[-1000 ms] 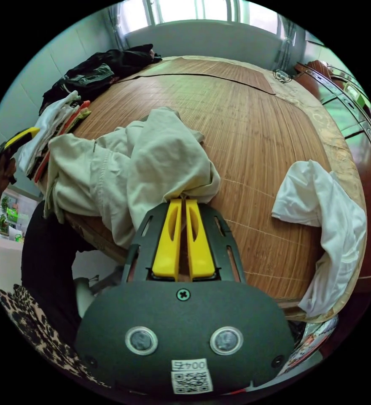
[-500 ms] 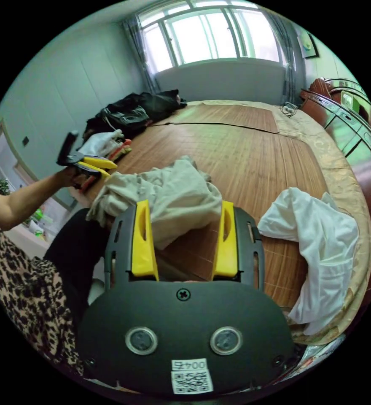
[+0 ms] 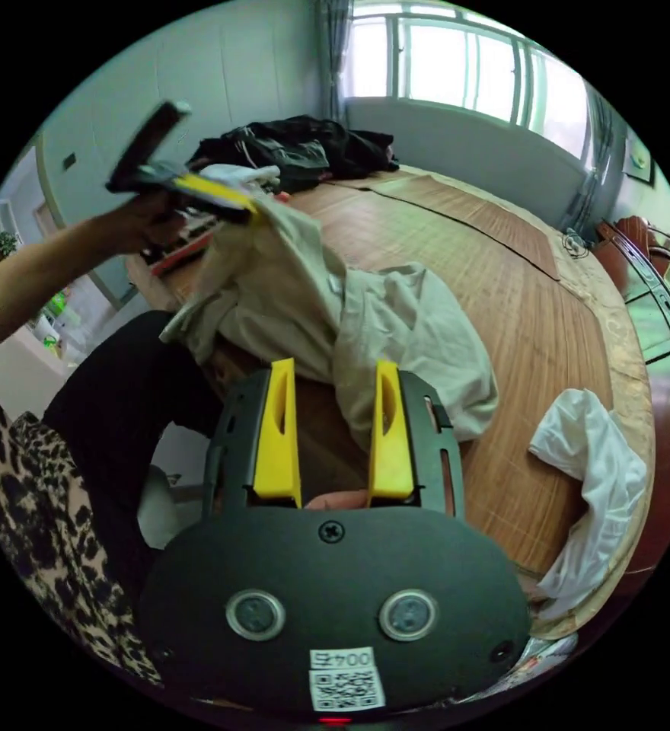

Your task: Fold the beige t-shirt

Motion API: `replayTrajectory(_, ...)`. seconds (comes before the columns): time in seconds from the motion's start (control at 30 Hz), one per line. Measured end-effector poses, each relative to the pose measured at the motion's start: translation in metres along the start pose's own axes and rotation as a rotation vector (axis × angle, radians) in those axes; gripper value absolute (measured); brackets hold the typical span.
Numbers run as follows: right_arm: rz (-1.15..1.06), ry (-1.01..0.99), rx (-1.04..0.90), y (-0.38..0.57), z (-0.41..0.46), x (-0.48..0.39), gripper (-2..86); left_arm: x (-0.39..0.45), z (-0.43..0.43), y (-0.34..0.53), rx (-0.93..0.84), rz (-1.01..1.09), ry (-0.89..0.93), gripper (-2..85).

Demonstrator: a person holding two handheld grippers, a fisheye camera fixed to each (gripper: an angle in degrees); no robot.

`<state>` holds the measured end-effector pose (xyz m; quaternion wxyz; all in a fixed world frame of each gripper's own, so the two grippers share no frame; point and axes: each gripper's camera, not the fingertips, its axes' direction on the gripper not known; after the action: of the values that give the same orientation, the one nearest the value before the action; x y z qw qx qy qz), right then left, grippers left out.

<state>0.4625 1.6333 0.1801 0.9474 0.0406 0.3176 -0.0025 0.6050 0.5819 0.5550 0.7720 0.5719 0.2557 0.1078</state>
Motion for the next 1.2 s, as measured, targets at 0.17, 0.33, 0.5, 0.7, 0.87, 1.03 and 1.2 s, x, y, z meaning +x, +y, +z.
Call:
replayTrajectory(0.17,0.002,0.234,-0.078,-0.004,0.025,0.0,9.1,0.037,-0.031,0.006,0.054,0.096,-0.097,3.5)
replayTrajectory(0.33,0.049,0.121,-0.065,0.001,0.012,0.039,6.0,0.035,0.006,0.043,-0.074,-0.024,0.01,8.1)
replayTrajectory(0.5,0.103,-0.182,-0.033,0.02,-0.01,0.083,16.1,0.036,0.015,0.045,-0.089,-0.068,0.052,14.9)
replayTrajectory(0.7,-0.027,-0.133,-0.017,0.041,-0.035,0.054,21.3,0.028,0.011,0.019,-0.087,-0.043,0.063,17.1)
replayTrajectory(0.87,-0.123,0.027,-0.041,0.05,-0.031,0.014,19.9,0.021,0.033,-0.006,-0.137,-0.06,0.097,15.4)
replayTrajectory(1.03,-0.166,0.27,-0.125,0.052,-0.006,-0.006,13.2,0.023,0.045,-0.018,-0.211,-0.093,0.142,5.3)
replayTrajectory(1.2,-0.119,0.333,-0.142,0.068,-0.021,0.011,5.3,0.053,-0.005,-0.035,-0.123,-0.053,0.053,3.1)
